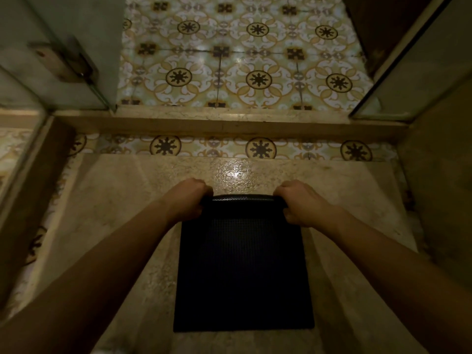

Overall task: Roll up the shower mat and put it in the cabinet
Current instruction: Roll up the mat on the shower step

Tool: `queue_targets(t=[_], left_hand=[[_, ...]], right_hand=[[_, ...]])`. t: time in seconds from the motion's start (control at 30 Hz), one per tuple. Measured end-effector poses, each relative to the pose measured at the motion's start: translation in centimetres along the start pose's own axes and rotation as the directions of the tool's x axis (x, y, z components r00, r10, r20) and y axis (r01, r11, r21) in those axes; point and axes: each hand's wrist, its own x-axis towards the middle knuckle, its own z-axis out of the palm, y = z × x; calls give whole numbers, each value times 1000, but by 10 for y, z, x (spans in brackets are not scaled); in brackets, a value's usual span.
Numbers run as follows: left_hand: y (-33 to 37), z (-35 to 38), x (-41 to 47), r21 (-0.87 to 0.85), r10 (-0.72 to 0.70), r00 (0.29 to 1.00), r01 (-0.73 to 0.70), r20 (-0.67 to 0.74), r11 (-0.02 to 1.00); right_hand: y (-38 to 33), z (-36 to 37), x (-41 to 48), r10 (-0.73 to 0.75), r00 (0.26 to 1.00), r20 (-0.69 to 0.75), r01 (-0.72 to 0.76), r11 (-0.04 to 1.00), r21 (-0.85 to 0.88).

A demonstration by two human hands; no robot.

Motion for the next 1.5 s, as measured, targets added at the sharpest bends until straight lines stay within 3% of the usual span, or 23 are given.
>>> queue_targets(t=[0.17, 0.4, 0.57, 0.73, 0.93, 1.1, 1.33, 1.5], left_hand=[[-1, -12, -2, -94, -17, 992, 29, 124, 995], [10, -15, -2, -3, -11, 997, 11, 77, 1000], [-1, -24, -2, -102, 7, 983, 12, 186, 995], [1, -20, -1, -82, -21, 987, 35, 162, 996], [-8, -17, -8, -191, -52, 980, 89, 192, 978], [0, -8, -11, -92, -34, 989, 47, 146, 995], [-4, -12, -11, -208, -62, 972, 110, 227, 972], [4, 2, -14, -160, -55, 972, 94, 230, 983]], right_hand=[[0, -14, 6, 58, 989, 137, -63, 997, 33], [-1, -10, 0, 46, 997, 70, -47, 999, 11], [1, -12, 0, 49, 991, 127, -56, 997, 52], [-2, -6, -3, 81, 993, 81, -84, 996, 34], [0, -8, -3, 69, 988, 141, -80, 994, 77], [-1, -7, -4, 110, 989, 96, -120, 987, 111], [1, -2, -6, 128, 978, 164, -151, 979, 137], [-1, 5, -9, 91, 983, 162, -107, 990, 93]])
